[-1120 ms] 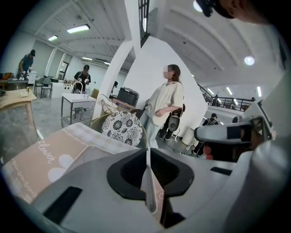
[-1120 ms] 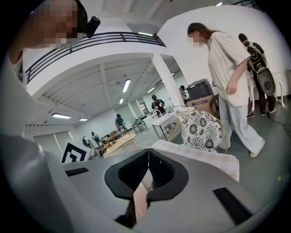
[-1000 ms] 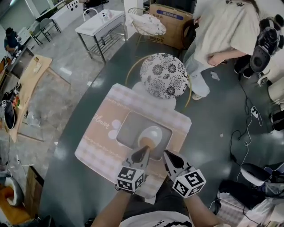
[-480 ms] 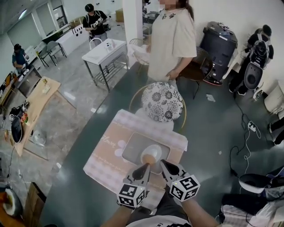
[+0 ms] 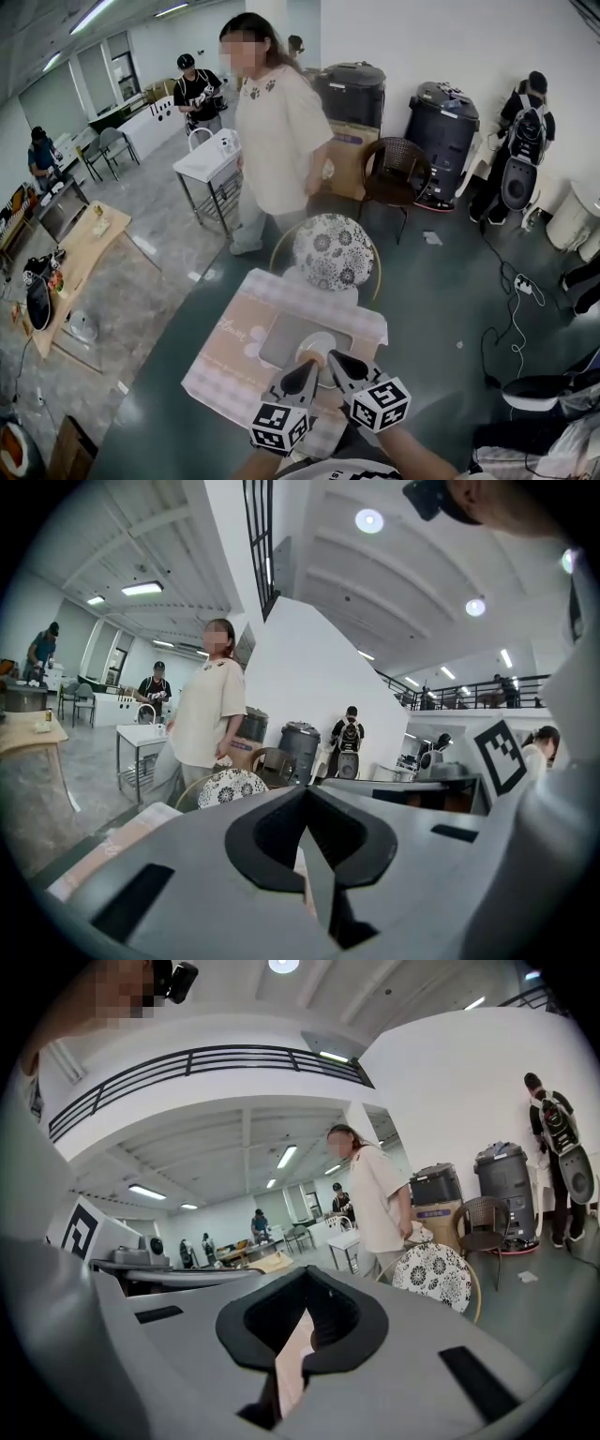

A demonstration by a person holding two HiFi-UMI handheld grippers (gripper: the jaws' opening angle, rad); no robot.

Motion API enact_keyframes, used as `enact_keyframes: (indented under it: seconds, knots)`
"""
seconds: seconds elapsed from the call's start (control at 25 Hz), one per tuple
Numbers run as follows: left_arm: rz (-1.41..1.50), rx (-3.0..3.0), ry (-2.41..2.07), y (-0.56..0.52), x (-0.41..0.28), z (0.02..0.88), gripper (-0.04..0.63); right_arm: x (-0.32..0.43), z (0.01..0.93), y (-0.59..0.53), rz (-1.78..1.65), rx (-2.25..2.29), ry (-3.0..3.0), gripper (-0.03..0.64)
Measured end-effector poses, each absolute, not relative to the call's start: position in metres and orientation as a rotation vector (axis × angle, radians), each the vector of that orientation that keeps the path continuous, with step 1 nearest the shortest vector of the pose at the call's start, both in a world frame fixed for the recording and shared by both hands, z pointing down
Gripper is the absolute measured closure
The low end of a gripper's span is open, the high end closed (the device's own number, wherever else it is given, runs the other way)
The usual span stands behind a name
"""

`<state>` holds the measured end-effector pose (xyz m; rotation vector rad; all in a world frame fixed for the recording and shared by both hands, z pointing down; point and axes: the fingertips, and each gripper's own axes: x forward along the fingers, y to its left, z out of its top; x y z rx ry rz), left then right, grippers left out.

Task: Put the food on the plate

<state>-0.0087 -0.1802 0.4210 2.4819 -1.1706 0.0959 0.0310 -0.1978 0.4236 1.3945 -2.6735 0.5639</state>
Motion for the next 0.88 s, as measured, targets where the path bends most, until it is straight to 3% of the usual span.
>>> enact_keyframes:
  seconds: [0.88]
  knots:
    - [-0.056, 2.555, -1.191, -0.182, -0.021, 0.356, 0.589, 0.025, 0.36, -0.19, 0.373, 1.444, -2.73, 0.602]
